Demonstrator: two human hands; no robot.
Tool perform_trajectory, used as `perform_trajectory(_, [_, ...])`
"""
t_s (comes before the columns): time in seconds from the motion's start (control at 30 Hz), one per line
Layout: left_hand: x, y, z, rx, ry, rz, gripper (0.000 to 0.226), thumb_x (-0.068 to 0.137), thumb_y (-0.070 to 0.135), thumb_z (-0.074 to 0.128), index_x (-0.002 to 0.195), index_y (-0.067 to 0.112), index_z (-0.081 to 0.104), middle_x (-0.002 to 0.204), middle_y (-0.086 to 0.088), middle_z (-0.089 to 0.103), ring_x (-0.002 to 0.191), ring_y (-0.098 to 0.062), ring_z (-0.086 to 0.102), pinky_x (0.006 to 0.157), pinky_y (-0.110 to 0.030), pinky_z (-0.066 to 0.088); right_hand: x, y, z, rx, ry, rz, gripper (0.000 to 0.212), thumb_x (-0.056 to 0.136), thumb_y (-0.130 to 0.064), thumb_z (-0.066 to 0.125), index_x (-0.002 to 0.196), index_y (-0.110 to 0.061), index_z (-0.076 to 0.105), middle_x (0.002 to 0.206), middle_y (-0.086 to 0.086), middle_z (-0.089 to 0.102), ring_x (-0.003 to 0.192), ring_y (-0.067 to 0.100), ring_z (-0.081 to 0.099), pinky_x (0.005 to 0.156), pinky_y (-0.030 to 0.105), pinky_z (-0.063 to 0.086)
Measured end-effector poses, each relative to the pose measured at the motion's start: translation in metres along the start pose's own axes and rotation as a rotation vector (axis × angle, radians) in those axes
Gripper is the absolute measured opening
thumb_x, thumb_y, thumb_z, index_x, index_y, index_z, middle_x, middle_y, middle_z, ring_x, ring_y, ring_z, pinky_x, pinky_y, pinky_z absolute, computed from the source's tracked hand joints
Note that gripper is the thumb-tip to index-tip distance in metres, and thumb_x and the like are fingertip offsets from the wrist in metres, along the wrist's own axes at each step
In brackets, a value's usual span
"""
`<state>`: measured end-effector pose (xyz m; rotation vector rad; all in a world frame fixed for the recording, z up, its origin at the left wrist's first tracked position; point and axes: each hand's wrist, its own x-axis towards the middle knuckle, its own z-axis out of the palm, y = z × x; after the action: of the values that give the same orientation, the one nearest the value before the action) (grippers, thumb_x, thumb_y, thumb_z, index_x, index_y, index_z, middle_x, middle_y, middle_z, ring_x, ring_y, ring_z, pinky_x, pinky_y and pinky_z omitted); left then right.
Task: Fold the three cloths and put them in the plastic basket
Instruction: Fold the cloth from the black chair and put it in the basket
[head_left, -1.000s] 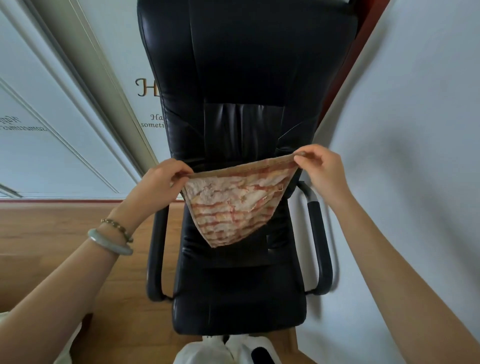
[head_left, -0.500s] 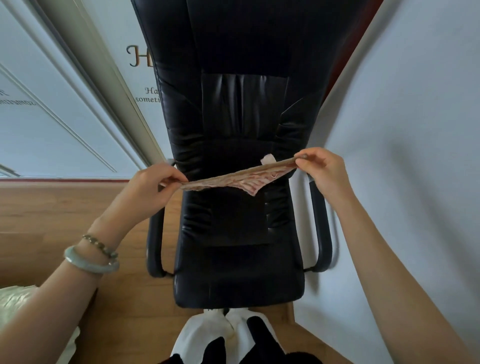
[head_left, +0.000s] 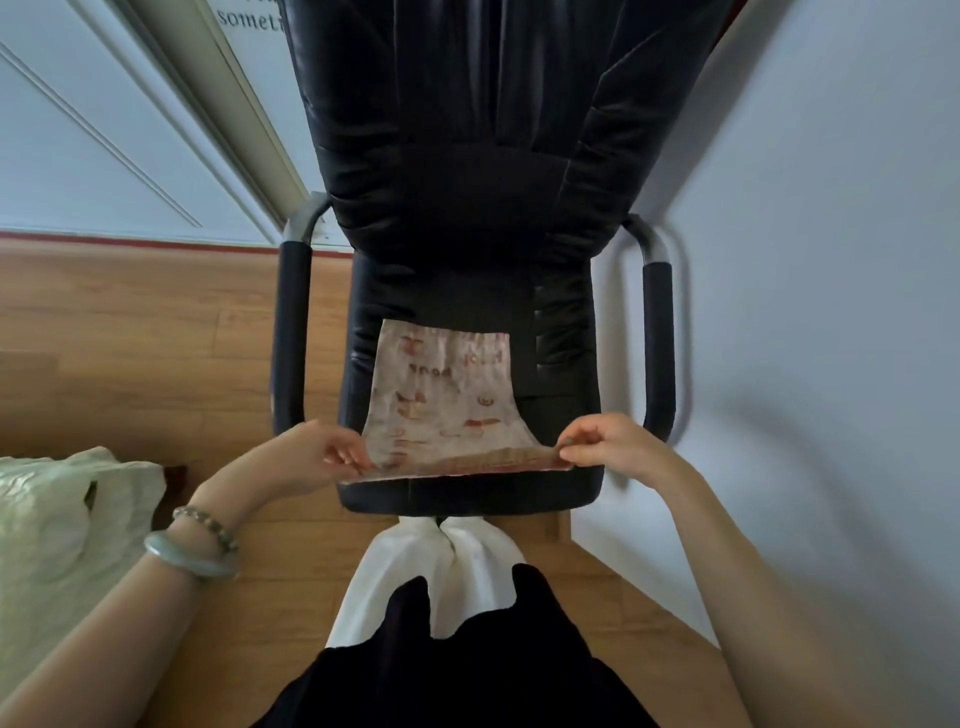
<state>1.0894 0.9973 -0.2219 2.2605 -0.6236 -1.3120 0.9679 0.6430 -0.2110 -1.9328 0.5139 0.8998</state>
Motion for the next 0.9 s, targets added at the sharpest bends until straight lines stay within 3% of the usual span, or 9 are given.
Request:
perform_trajectory(0.17, [0.016,-0.015,0.015,-0.036,-0.210,-0.089,0.027,0.076,0.008,0.070,0.075,0.035,0.069,0.078,0.012,0.073,0.070,0.004,0.066,0.062,-0.004,0.046,0.016,0.012,0.012,-0.087,-0.256,0.118,0.009,0.085,-0.019,0.066,0.085,-0.027,0.067,0.089,-0.008,0.068,0.083,0.007,0.066,0.068,0.015,0.051])
perform_trajectory(0.27, [0.031,-0.021,0.021,-0.014,-0.173,-0.136,0.019,0.079,0.012,0.070,0.082,0.031,0.070,0.079,0.018,0.069,0.072,0.006,0.063,0.062,-0.006,0.044,0.033,0.020,0.016,-0.104,-0.274,0.141,0.009,0.086,-0.017,0.065,0.087,-0.026,0.066,0.094,-0.002,0.069,0.087,0.010,0.066,0.075,0.020,0.053])
perform_trajectory(0.33, [0.043,-0.026,0.024,0.018,-0.069,-0.144,0.023,0.081,0.013,0.069,0.079,0.036,0.065,0.077,0.023,0.064,0.076,0.007,0.060,0.070,-0.010,0.043,0.048,0.027,0.018,-0.078,-0.191,0.120,0.011,0.086,-0.017,0.065,0.086,-0.028,0.065,0.094,-0.003,0.068,0.089,0.010,0.065,0.079,0.023,0.053])
perform_trajectory(0.43, [0.067,-0.038,0.026,0.038,0.100,-0.154,0.018,0.083,0.013,0.066,0.084,0.030,0.069,0.082,0.014,0.066,0.082,-0.006,0.060,0.080,-0.020,0.044,0.076,0.039,0.025,0.004,-0.035,0.096,0.009,0.086,-0.018,0.065,0.086,-0.028,0.065,0.092,-0.004,0.069,0.090,0.011,0.064,0.079,0.025,0.052])
perform_trajectory(0.53, [0.097,-0.051,0.029,0.037,0.255,-0.138,0.016,0.085,0.011,0.063,0.095,0.019,0.072,0.090,0.003,0.070,0.082,-0.010,0.058,0.078,-0.022,0.044,0.110,0.051,0.034,0.055,0.135,0.082,0.006,0.086,-0.019,0.065,0.091,-0.022,0.067,0.090,-0.002,0.068,0.089,0.013,0.064,0.081,0.030,0.052])
perform_trajectory(0.73, [0.163,-0.072,0.011,-0.029,0.463,-0.137,0.017,0.083,0.008,0.064,0.094,0.017,0.074,0.087,0.002,0.071,0.082,-0.016,0.063,0.077,-0.030,0.049,0.182,0.059,0.038,0.357,0.347,0.068,0.007,0.084,-0.008,0.066,0.088,-0.014,0.066,0.087,0.005,0.067,0.088,0.023,0.068,0.078,0.036,0.058])
perform_trajectory(0.83, [0.190,-0.083,-0.002,-0.085,0.495,-0.180,0.016,0.083,0.009,0.064,0.091,0.020,0.073,0.080,0.004,0.068,0.073,-0.008,0.058,0.067,-0.025,0.042,0.215,0.058,0.031,0.422,0.408,0.026,0.008,0.084,-0.007,0.066,0.086,-0.015,0.067,0.085,0.005,0.068,0.086,0.023,0.068,0.075,0.035,0.058])
perform_trajectory(0.9, [0.206,-0.088,-0.010,-0.116,0.477,-0.194,0.017,0.084,0.009,0.064,0.091,0.022,0.071,0.076,0.007,0.066,0.074,-0.009,0.060,0.068,-0.025,0.043,0.236,0.057,0.026,0.428,0.432,0.003,0.007,0.085,-0.008,0.066,0.088,-0.014,0.067,0.087,0.005,0.068,0.085,0.019,0.068,0.073,0.032,0.058])
